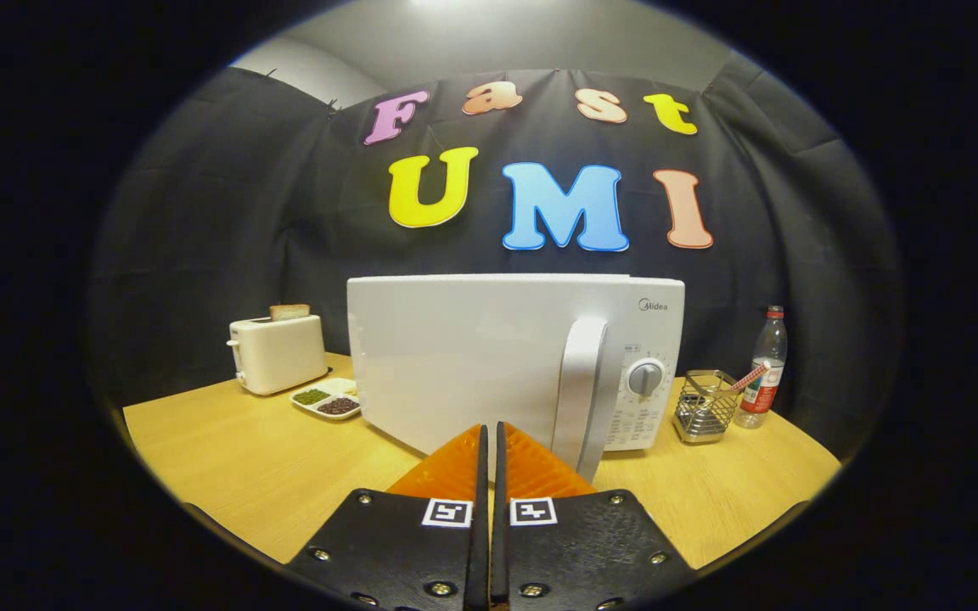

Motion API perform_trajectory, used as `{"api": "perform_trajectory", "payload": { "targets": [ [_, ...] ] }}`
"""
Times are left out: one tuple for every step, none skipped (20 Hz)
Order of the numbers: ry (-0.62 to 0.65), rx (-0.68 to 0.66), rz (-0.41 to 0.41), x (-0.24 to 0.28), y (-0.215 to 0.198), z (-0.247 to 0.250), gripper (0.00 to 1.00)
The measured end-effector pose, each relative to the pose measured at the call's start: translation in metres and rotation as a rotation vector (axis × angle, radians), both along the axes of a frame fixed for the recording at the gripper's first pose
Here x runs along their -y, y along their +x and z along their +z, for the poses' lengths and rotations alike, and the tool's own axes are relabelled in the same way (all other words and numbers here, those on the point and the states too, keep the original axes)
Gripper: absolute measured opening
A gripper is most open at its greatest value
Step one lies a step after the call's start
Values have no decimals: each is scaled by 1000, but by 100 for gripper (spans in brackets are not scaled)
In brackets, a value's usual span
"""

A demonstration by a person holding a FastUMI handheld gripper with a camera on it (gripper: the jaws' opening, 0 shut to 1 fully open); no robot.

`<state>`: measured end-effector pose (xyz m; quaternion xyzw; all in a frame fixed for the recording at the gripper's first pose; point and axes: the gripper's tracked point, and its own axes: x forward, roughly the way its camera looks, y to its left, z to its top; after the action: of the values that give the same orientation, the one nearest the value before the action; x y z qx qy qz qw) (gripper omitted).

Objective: Open the microwave, put the food inside, and close the microwave door.

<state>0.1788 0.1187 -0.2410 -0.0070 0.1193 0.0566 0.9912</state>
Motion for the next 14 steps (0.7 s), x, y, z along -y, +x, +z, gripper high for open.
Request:
{"api": "perform_trajectory", "payload": {
  "targets": [
    [-8, 6, -12, 4, 9, 2, 2],
    [-14, 15, -24, 9, 19, 7, 2],
    [-21, 23, -33, 13, 28, 10, 2],
    [-18, 30, -50, 17, 38, 13, 2],
    [-18, 30, -63, 22, 50, 12, 2],
    [-13, 30, -76, 25, 61, 13, 2],
    [-13, 20, -91, 29, 71, 10, 2],
    [-6, 2, -94, 29, 79, 4, 2],
    [6, -19, -96, 27, 86, -4, 2],
    [-1, -28, -111, 29, 93, -6, 1],
    [-21, -16, -141, 34, 101, -7, 1],
    [-34, -3, -169, 40, 110, -8, 1],
    [-30, -13, -185, 45, 118, -13, 1],
    [-15, -30, -194, 47, 126, -20, 1]
  ]
}}
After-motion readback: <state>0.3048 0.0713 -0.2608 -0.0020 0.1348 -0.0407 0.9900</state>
